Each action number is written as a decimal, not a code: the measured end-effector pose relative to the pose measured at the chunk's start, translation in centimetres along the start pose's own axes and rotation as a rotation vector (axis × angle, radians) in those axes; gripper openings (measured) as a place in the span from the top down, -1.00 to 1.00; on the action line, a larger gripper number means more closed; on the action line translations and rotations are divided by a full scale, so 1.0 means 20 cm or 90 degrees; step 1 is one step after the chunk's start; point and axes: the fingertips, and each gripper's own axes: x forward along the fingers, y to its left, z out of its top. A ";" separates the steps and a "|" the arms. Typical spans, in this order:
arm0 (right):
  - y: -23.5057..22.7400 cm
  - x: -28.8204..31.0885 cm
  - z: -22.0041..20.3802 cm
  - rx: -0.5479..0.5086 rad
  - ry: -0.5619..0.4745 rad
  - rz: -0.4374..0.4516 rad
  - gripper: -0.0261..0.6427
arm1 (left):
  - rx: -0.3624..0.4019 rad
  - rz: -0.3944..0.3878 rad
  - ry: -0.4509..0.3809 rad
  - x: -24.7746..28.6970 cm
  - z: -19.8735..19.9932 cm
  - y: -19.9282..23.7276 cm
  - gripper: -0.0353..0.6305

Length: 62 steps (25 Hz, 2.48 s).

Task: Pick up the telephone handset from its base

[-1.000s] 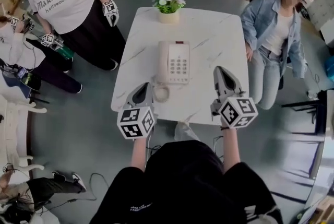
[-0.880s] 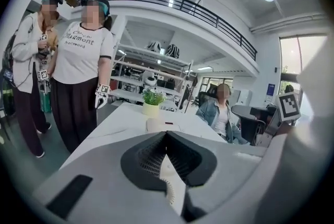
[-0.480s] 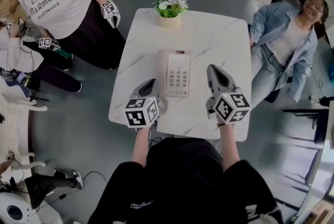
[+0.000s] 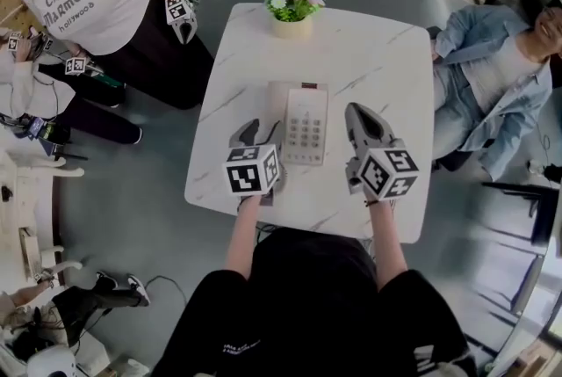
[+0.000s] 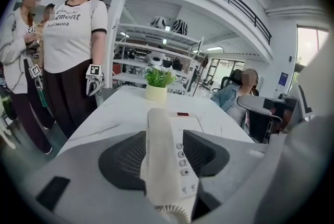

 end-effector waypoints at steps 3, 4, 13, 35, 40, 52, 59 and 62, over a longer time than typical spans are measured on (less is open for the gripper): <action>-0.01 0.03 -0.02 0.006 0.008 -0.001 0.95 | 0.004 0.003 0.030 0.08 -0.03 0.01 0.18; -0.02 0.04 -0.03 0.007 0.010 -0.002 0.95 | 0.005 0.004 0.042 0.11 -0.04 0.01 0.16; -0.06 0.14 -0.07 0.020 0.021 -0.018 0.95 | 0.015 -0.005 0.114 0.28 -0.14 0.03 0.12; -0.07 0.15 -0.14 0.033 0.033 -0.035 0.95 | 0.004 0.021 0.102 0.29 -0.14 0.05 0.24; -0.08 0.13 -0.13 0.033 0.029 -0.042 0.95 | 0.005 0.011 0.081 0.28 -0.11 0.04 0.25; -0.06 0.10 -0.07 0.021 0.021 -0.045 0.95 | -0.014 -0.046 0.001 0.15 0.02 0.02 0.26; -0.03 0.06 0.02 -0.006 -0.006 -0.031 0.95 | -0.020 -0.076 -0.080 0.00 0.18 0.04 0.26; -0.01 0.03 0.09 -0.010 -0.029 -0.027 0.95 | -0.025 -0.080 -0.113 -0.09 0.25 0.06 0.26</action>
